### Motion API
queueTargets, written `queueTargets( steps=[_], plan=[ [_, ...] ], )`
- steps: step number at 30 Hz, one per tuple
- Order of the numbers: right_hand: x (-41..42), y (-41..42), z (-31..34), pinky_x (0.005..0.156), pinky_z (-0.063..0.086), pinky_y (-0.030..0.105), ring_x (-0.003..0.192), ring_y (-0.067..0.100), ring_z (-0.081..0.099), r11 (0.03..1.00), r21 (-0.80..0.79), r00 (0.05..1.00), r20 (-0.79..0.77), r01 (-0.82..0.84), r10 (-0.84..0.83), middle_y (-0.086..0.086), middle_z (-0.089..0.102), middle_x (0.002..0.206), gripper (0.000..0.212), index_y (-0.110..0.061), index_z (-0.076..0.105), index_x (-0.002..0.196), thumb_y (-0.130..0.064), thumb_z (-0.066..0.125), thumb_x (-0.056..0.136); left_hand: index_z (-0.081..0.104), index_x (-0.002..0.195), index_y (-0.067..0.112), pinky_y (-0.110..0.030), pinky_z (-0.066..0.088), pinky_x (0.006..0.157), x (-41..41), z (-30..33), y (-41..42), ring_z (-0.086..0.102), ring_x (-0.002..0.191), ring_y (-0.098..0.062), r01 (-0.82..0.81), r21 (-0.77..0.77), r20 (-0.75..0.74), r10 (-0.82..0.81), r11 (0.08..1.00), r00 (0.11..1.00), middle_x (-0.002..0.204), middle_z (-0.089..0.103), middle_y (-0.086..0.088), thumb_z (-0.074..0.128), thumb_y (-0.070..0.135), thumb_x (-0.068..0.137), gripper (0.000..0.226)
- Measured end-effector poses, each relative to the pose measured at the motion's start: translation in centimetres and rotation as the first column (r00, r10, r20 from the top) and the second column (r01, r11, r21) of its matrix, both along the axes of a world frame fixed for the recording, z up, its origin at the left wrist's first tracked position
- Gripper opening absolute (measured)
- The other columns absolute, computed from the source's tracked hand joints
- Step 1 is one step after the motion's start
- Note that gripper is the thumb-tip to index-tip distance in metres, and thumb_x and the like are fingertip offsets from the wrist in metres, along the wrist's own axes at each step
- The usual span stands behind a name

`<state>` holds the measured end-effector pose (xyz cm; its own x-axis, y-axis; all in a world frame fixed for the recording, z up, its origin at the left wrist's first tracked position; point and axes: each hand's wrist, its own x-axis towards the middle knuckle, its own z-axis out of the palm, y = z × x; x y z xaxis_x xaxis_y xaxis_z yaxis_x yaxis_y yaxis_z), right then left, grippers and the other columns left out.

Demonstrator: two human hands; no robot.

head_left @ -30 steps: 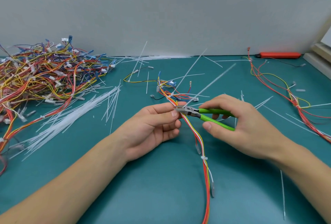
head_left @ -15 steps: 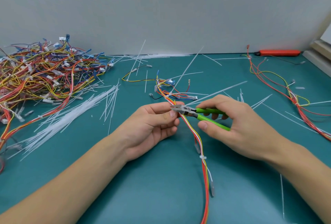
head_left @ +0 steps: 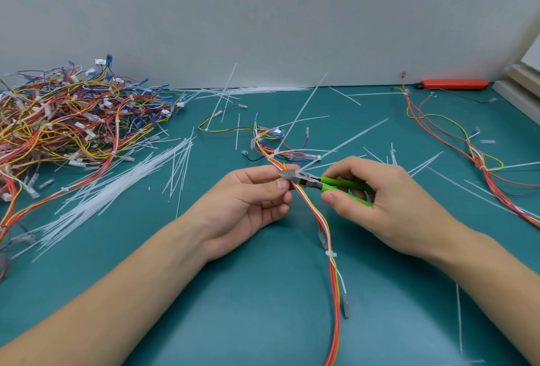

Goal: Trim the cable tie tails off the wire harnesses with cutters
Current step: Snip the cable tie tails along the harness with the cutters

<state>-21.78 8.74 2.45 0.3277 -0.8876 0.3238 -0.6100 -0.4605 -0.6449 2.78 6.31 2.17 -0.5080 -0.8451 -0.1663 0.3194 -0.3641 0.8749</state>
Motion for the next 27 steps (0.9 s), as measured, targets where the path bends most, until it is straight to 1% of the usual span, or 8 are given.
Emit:
queueTargets(
  steps=[5, 8, 11, 14, 17, 21, 25, 27],
  plan=[
    [0.04, 0.12, 0.17, 0.07, 0.05, 0.035, 0.079, 0.017, 0.059, 1.0, 0.028, 1.0, -0.017, 0.007, -0.006, -0.015, 0.067, 0.089, 0.026, -0.039, 0.063, 0.105, -0.06, 0.058, 0.091, 0.081, 0.1, 0.011, -0.023, 0.057, 0.071, 0.01, 0.08, 0.02, 0.066, 0.073, -0.009, -0.009, 0.012, -0.001, 0.009, 1.0, 1.0, 0.087, 0.073, -0.001, 0.068, 0.006, 0.084, 0.021],
    [0.1, 0.1, 0.2, 0.072, 0.051, 0.038, 0.08, 0.017, 0.06, 0.999, 0.05, 1.0, -0.015, 0.002, -0.001, -0.013, 0.068, 0.089, 0.025, -0.038, 0.064, 0.104, -0.059, 0.059, 0.091, 0.081, 0.1, 0.01, -0.022, 0.057, 0.071, 0.04, 0.15, 0.02, 0.065, 0.073, -0.009, -0.003, 0.01, 0.006, 0.003, 1.0, 1.0, 0.087, 0.073, -0.001, 0.067, 0.006, 0.085, 0.02],
    [0.12, 0.14, 0.21, 0.072, 0.049, 0.032, 0.08, 0.016, 0.06, 0.996, 0.084, 0.999, 0.035, -0.012, 0.009, -0.011, 0.069, 0.088, 0.019, -0.035, 0.067, 0.101, -0.052, 0.062, 0.093, 0.081, 0.099, 0.011, -0.022, 0.057, 0.07, 0.04, 0.24, 0.03, 0.065, 0.073, -0.009, 0.003, 0.01, 0.015, -0.003, 1.0, 1.0, 0.086, 0.072, 0.001, 0.067, 0.006, 0.085, 0.02],
    [0.08, 0.14, 0.2, 0.077, 0.05, 0.025, 0.092, 0.013, 0.065, 0.993, 0.117, 0.999, 0.052, -0.021, 0.015, -0.014, 0.071, 0.097, 0.019, -0.036, 0.069, 0.105, -0.05, 0.061, 0.094, 0.08, 0.098, 0.011, -0.022, 0.057, 0.069, 0.0, 0.32, 0.03, 0.065, 0.072, -0.009, 0.002, 0.013, 0.022, -0.002, 1.0, 1.0, 0.085, 0.072, 0.001, 0.068, 0.006, 0.084, 0.019],
    [0.01, 0.13, 0.13, 0.081, 0.051, 0.026, 0.098, 0.014, 0.066, 0.992, 0.125, 0.999, 0.049, -0.022, 0.016, -0.015, 0.071, 0.101, 0.022, -0.036, 0.07, 0.109, -0.05, 0.061, 0.094, 0.078, 0.101, 0.007, -0.023, 0.057, 0.068, -0.05, 0.28, 0.01, 0.065, 0.07, -0.01, -0.015, 0.026, 0.034, 0.014, 1.0, 0.999, 0.085, 0.071, -0.002, 0.07, 0.006, 0.082, 0.02],
    [0.15, 0.12, 0.14, 0.078, 0.05, 0.03, 0.09, 0.016, 0.064, 0.992, 0.124, 0.999, 0.037, -0.02, 0.015, -0.012, 0.07, 0.097, 0.021, -0.036, 0.068, 0.106, -0.051, 0.059, 0.095, 0.078, 0.102, 0.007, -0.023, 0.057, 0.067, -0.09, 0.24, -0.04, 0.063, 0.069, -0.01, -0.029, 0.034, 0.04, 0.028, 0.999, 0.999, 0.085, 0.07, -0.003, 0.07, 0.006, 0.082, 0.021],
    [0.37, 0.2, 0.14, 0.068, 0.046, 0.022, 0.077, 0.014, 0.058, 0.992, 0.128, 0.999, 0.04, -0.024, 0.019, -0.01, 0.067, 0.087, 0.019, -0.035, 0.066, 0.101, -0.052, 0.057, 0.096, 0.081, 0.096, 0.011, -0.022, 0.057, 0.067, -0.06, 0.27, -0.06, 0.063, 0.068, -0.009, -0.013, 0.02, 0.046, 0.012, 1.0, 0.999, 0.085, 0.072, 0.0, 0.07, 0.008, 0.083, 0.017],
    [0.4, 0.19, 0.13, 0.064, 0.043, 0.022, 0.07, 0.012, 0.053, 0.991, 0.134, 0.999, 0.034, -0.023, 0.019, -0.008, 0.064, 0.081, 0.021, -0.034, 0.065, 0.099, -0.053, 0.057, 0.096, 0.081, 0.094, 0.012, -0.022, 0.057, 0.068, -0.04, 0.23, -0.05, 0.063, 0.068, -0.008, -0.008, 0.016, 0.043, 0.008, 1.0, 0.999, 0.084, 0.072, 0.0, 0.07, 0.008, 0.083, 0.015]
  ],
)
